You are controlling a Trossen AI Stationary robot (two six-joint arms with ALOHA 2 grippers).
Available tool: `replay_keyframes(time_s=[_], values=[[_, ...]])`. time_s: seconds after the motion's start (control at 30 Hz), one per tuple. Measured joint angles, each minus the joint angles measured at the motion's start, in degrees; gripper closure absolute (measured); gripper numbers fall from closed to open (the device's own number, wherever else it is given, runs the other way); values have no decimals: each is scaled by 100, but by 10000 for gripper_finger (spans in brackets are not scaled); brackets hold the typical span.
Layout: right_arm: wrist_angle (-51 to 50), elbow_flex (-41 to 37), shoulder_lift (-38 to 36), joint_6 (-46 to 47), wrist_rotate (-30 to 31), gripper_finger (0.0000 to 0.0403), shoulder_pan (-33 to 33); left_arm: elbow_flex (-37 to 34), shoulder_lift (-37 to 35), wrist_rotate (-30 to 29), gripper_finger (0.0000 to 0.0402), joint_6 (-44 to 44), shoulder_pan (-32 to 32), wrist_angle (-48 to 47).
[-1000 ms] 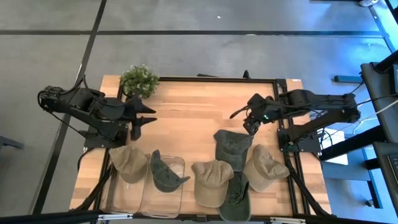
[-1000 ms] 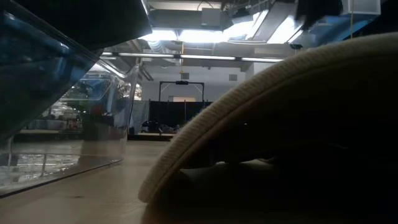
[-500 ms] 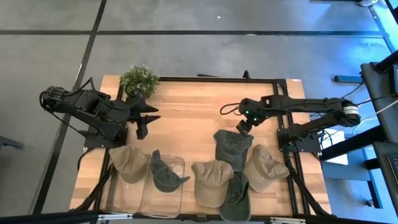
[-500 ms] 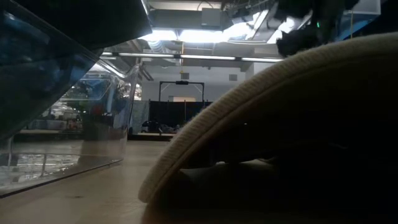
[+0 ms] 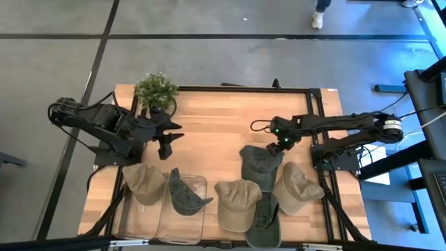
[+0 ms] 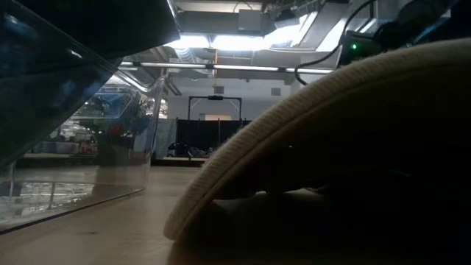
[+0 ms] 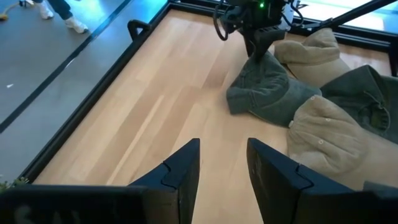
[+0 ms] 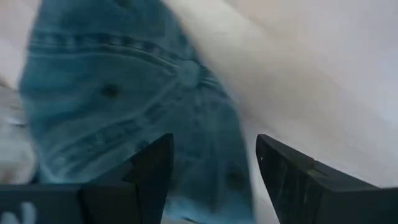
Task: Pick & Place hat
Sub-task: Put the top black cap into the right transparent bin
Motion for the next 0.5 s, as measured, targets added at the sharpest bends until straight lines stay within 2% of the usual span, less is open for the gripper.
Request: replay_keyframes(time_s=[0.1, 0.3, 0.4, 0.5], values=[[505, -216, 0, 37, -418, 173, -92, 0, 36, -2, 274, 0, 0, 2], [891, -456, 0, 204, -782, 182, -139, 0, 39, -11, 274, 7, 0, 2], [897, -463, 0, 254, -906, 214, -139, 0, 37, -141, 274, 15, -2, 6], [944, -463, 0, 152, -998, 272, -139, 2, 54, -412, 274, 18, 0, 114]])
